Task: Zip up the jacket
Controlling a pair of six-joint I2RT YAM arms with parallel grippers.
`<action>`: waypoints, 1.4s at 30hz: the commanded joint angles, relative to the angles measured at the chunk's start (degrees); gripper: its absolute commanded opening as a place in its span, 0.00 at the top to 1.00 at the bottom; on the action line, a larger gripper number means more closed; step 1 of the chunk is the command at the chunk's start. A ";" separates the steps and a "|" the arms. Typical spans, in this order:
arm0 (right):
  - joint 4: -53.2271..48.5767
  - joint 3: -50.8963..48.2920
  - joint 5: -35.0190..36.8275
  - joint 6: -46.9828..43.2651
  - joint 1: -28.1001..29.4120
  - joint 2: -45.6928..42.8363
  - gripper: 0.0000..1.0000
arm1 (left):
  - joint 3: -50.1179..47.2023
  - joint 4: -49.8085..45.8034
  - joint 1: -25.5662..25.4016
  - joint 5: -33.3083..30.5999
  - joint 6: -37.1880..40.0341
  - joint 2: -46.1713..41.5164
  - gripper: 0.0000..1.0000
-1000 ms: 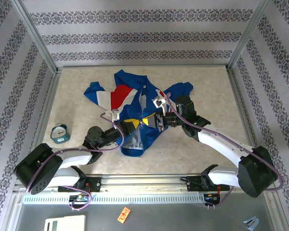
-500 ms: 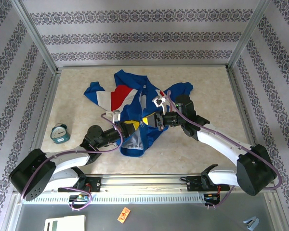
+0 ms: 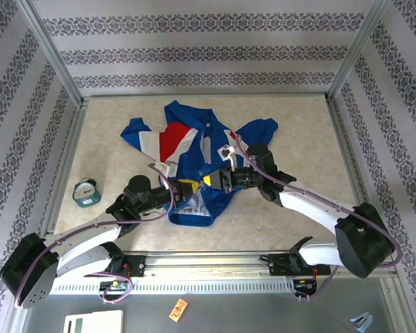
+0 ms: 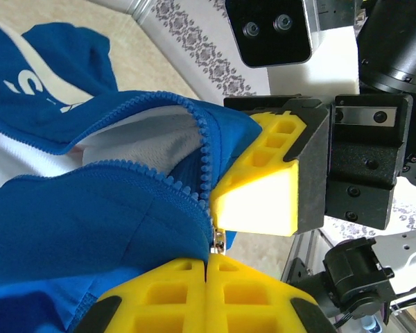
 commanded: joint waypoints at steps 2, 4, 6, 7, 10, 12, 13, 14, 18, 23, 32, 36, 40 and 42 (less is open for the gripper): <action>6.43 -1.01 3.27 2.56 0.20 1.23 1.00 | -0.22 -9.62 -1.10 0.90 0.90 -1.53 1.00; 6.73 -0.97 3.27 2.84 0.32 1.75 1.00 | -0.47 -10.75 -1.47 1.21 0.47 -1.60 1.00; 6.73 -0.97 3.36 2.90 0.49 2.19 1.00 | -0.87 -11.21 -1.68 1.37 -0.21 -1.69 1.00; 6.73 -0.97 3.36 2.94 0.56 2.40 1.00 | -1.00 -11.54 -1.72 1.36 -0.44 -1.92 1.00; 6.73 -1.36 4.09 3.20 0.77 2.91 1.00 | -0.71 -14.29 -1.81 0.94 -0.81 -2.50 1.00; 7.43 -1.66 4.25 3.82 0.99 3.63 1.00 | -0.52 -16.69 -1.81 -0.07 -0.47 -3.15 1.00; 8.28 -1.89 4.16 4.47 1.21 4.17 1.00 | -0.52 -17.55 -1.81 -1.01 -0.36 -3.80 1.00; 9.08 -2.09 4.07 4.91 1.55 4.58 1.00 | -0.72 -17.96 -1.81 -1.98 -0.42 -4.68 0.99; 11.64 -2.85 4.24 6.39 3.24 6.03 1.00 | -1.99 -18.05 -1.82 -7.10 -2.14 -10.55 0.70; 16.95 -3.58 3.37 9.76 5.12 8.61 1.00 | -4.16 -20.54 -1.31 -13.37 -6.83 -19.12 0.58; 21.58 -4.05 3.45 12.34 6.45 11.02 1.00 | -10.57 -11.69 -1.11 -15.27 -17.91 -24.07 0.51; 22.02 -3.96 3.53 12.69 6.72 11.11 1.00 | -11.91 -6.82 -1.11 -14.64 -19.34 -20.85 0.51; 22.03 -4.22 3.76 12.78 6.89 10.70 1.00 | -12.80 1.94 -1.19 -11.80 -20.48 -15.15 0.52; 22.11 -4.31 3.89 12.87 6.89 10.63 1.00 | -12.62 6.01 -1.20 -10.00 -20.66 -12.26 0.53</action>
